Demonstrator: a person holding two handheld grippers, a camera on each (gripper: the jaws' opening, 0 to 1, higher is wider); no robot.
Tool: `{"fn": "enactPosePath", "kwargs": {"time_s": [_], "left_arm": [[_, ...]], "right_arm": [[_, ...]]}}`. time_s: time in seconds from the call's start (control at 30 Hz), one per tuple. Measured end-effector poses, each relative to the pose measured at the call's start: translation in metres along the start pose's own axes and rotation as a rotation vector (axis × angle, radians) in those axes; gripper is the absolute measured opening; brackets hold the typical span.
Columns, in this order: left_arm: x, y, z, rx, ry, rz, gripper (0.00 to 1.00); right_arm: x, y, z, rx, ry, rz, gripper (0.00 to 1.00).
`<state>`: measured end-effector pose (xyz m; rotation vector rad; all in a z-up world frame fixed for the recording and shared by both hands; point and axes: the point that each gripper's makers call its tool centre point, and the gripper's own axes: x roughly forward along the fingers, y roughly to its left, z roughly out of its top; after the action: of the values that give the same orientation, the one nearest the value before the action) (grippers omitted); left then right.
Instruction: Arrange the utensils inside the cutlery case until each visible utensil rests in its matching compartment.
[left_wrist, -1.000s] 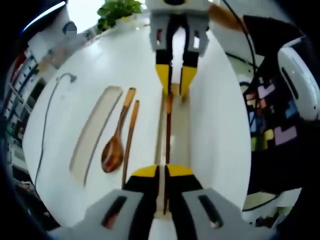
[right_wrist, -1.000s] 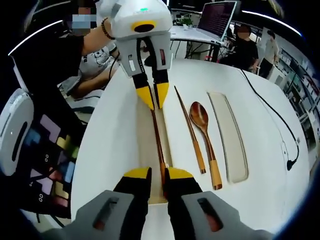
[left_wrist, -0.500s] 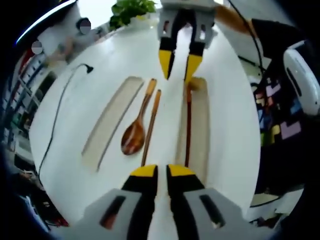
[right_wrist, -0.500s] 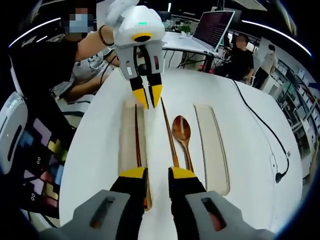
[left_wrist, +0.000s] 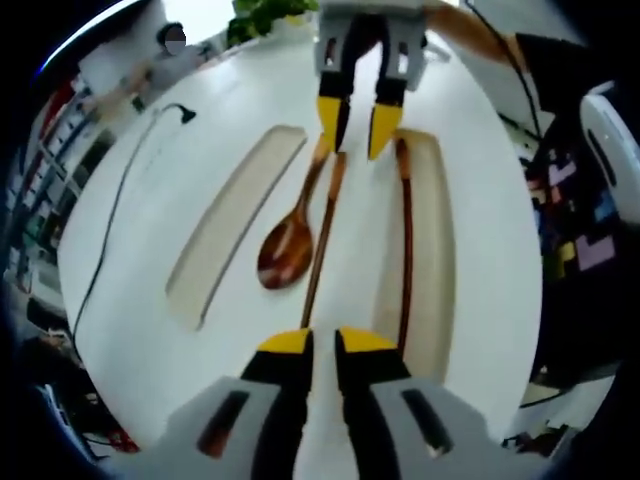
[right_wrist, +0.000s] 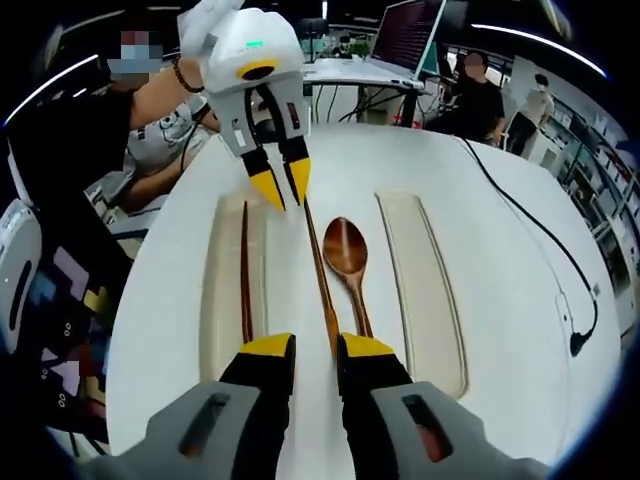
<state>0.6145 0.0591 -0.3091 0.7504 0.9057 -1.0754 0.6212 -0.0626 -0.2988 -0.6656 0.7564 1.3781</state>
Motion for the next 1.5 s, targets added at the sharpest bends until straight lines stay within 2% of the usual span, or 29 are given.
{"fn": "enactPosePath", "kwargs": {"time_s": [0.23,0.57,0.67,0.7,0.83,0.93,1.07,1.13,1.33,1.5], "left_arm": [[0.007,0.009,-0.004,-0.004,0.02,0.002,0.11],[0.015,0.012,-0.011,-0.029,0.057,-0.034,0.1],[0.015,0.013,-0.008,-0.029,0.053,-0.035,0.1],[0.015,0.012,-0.01,-0.019,0.069,-0.036,0.1],[0.016,0.01,-0.009,-0.01,0.085,-0.048,0.09],[0.016,0.008,-0.008,-0.013,0.093,-0.04,0.08],[0.018,0.006,-0.005,0.038,0.103,-0.022,0.05],[0.018,0.006,-0.004,0.044,0.121,-0.011,0.05],[0.018,0.007,-0.004,0.045,0.179,-0.001,0.04],[0.017,0.008,-0.005,0.041,0.175,-0.01,0.04]], "right_arm": [[0.009,-0.003,-0.005,0.016,0.017,0.019,0.16],[0.02,-0.007,-0.012,0.032,0.034,0.047,0.16],[0.024,-0.008,-0.014,0.037,0.041,0.056,0.15],[0.025,-0.007,-0.014,0.037,0.041,0.059,0.15],[0.025,-0.007,-0.011,0.027,0.026,0.067,0.13],[0.025,-0.008,-0.01,0.028,0.018,0.059,0.08],[0.027,-0.005,-0.007,0.0,-0.013,0.066,0.05],[0.028,-0.005,-0.005,0.005,-0.001,0.068,0.05],[0.028,-0.005,-0.007,-0.051,0.034,0.06,0.05],[0.028,-0.005,-0.007,-0.061,0.031,0.029,0.05]]}}
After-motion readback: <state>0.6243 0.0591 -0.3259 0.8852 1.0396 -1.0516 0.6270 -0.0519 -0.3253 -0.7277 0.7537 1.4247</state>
